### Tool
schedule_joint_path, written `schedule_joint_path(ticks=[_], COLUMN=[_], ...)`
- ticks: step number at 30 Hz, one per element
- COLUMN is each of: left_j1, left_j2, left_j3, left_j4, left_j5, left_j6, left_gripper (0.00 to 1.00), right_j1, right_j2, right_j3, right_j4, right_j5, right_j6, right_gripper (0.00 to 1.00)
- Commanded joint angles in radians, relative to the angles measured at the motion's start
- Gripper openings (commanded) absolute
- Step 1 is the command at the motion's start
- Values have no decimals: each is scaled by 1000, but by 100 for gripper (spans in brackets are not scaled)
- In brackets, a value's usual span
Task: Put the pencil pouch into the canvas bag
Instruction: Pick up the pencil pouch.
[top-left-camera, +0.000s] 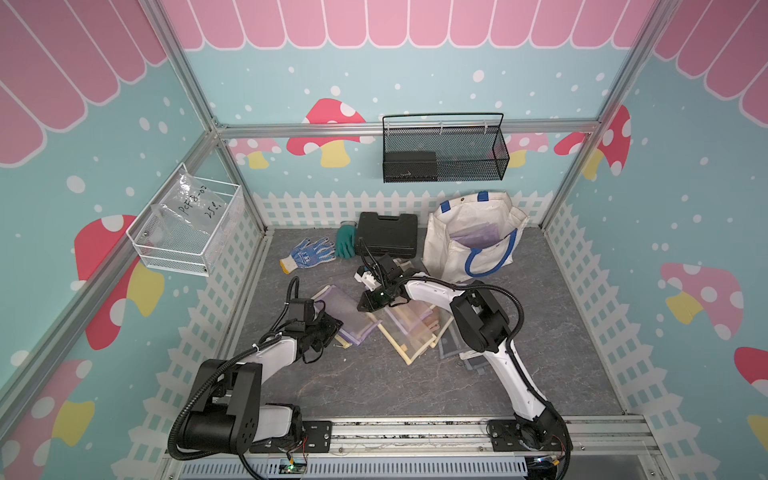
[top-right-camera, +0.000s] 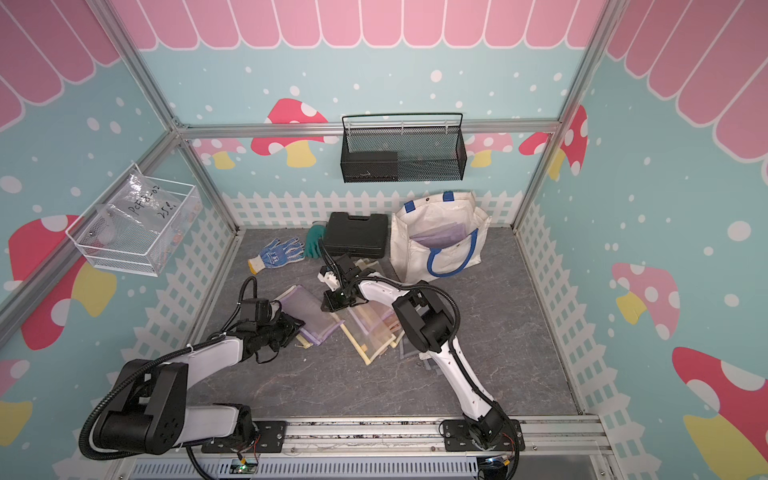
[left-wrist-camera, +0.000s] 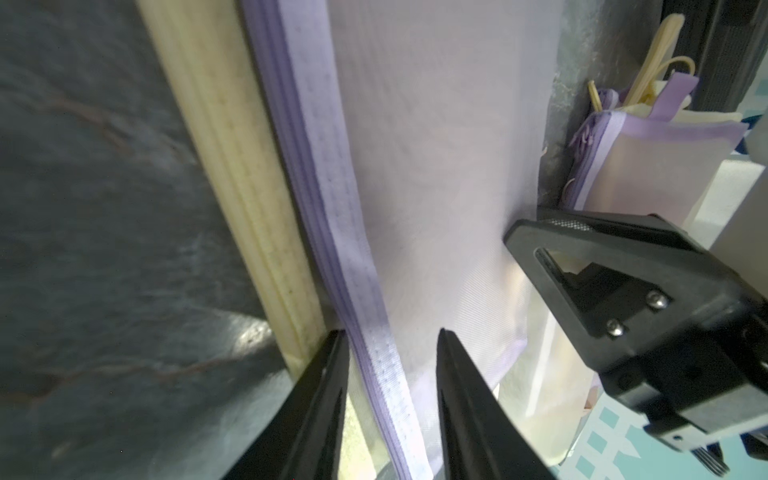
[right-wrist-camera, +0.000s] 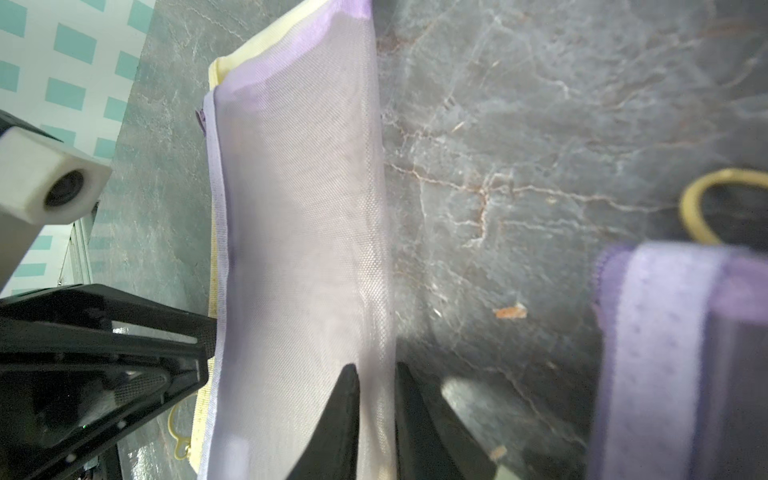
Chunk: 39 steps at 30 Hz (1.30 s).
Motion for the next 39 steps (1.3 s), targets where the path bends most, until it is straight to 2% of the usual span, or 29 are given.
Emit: schedule_joint_path(ticks=[1, 8, 11, 16, 21, 22, 25, 28, 32, 35, 39], left_j1=[-7, -43, -51, -57, -58, -58, -57, -58, -59, -62, -71], left_j2=[13, 56, 88, 73, -18, -46, -129, -212, -310, -377, -462], left_j3=[-13, 4, 19, 30, 36, 39, 58, 95, 147, 183, 219], left_j4=[-32, -27, 13, 25, -43, -65, -138, -239, -319, -348, -327], left_j5=[-33, -109, -115, -129, -150, -156, -166, -167, -96, -25, 111], left_j6=[-27, -64, -81, -75, -39, -31, 4, 64, 165, 235, 312], left_gripper=[37, 37, 33, 17, 0, 0, 0, 0, 0, 0, 0], right_j1=[12, 36, 48, 52, 52, 52, 48, 30, -4, -28, -62], right_j2=[69, 82, 86, 72, 40, 26, -31, -105, -233, -334, -457], right_j3=[-9, 12, 13, -3, -6, -3, 17, 42, 32, 5, -76], right_j4=[-100, -106, -116, -118, -118, -118, -135, -159, -177, -180, -146], right_j5=[30, 24, 22, 21, 19, 19, 27, 6, -42, -71, -146], right_j6=[-18, -18, -22, -24, -24, -24, -31, -35, -2, 25, 93], right_gripper=[19, 19, 19, 18, 18, 19, 27, 46, 68, 77, 81])
